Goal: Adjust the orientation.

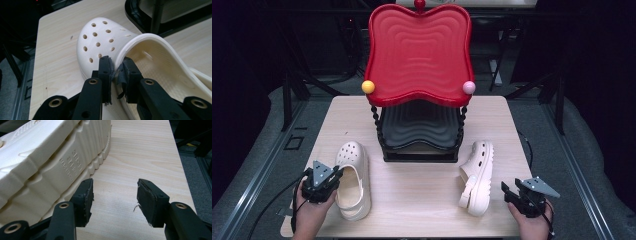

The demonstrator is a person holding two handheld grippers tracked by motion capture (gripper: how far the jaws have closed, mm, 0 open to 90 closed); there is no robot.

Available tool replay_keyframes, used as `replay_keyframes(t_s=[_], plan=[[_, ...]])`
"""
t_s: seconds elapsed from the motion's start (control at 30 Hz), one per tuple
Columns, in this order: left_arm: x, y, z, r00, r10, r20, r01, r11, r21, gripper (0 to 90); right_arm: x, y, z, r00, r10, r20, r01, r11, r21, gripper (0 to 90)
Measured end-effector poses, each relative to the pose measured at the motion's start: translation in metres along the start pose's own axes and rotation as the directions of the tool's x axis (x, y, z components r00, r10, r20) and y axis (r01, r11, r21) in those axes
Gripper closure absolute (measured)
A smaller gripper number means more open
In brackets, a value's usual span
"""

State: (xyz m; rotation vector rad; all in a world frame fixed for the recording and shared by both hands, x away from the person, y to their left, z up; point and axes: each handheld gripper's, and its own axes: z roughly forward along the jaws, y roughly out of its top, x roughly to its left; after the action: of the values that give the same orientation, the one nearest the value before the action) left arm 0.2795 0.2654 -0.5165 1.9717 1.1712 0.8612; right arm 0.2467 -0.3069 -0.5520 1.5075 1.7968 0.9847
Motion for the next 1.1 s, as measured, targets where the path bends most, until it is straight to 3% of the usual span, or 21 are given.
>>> replay_keyframes(t_s=[0.23,0.5,0.53,0.8,0.93,1.1], plan=[[-0.019,-0.005,-0.024,0.9978,0.046,0.048,-0.046,0.9989,-0.001,80.6,0.0,0.0,-0.001,1.0,0.009,-0.003,-0.009,1.0,-0.012,47.1],[-0.043,0.0,-0.033,0.992,0.055,0.114,-0.053,0.9984,-0.019,81.0,0.0,0.0,-0.001,1.0,0.005,-0.007,-0.005,1.0,-0.008,47.1],[-0.052,0.002,-0.033,0.9895,0.07,0.127,-0.067,0.9974,-0.025,81.0,0.0,0.0,-0.001,0.9999,0.009,-0.009,-0.009,1.0,-0.007,47.1],[-0.074,0.011,-0.027,0.9805,0.089,0.175,-0.084,0.9959,-0.033,81.2,0.0,0.0,0.0,0.9999,0.011,-0.013,-0.011,1.0,-0.008,47.1],[-0.091,0.02,-0.017,0.9735,0.131,0.187,-0.125,0.9912,-0.043,81.1,0.0,0.0,0.0,0.9999,0.009,-0.012,-0.009,1.0,-0.004,47.1],[-0.105,0.026,-0.007,0.9669,0.144,0.21,-0.138,0.9894,-0.045,81.1,-0.001,-0.001,0.0,0.9998,0.016,-0.014,-0.016,1.0,-0.012,47.1]])
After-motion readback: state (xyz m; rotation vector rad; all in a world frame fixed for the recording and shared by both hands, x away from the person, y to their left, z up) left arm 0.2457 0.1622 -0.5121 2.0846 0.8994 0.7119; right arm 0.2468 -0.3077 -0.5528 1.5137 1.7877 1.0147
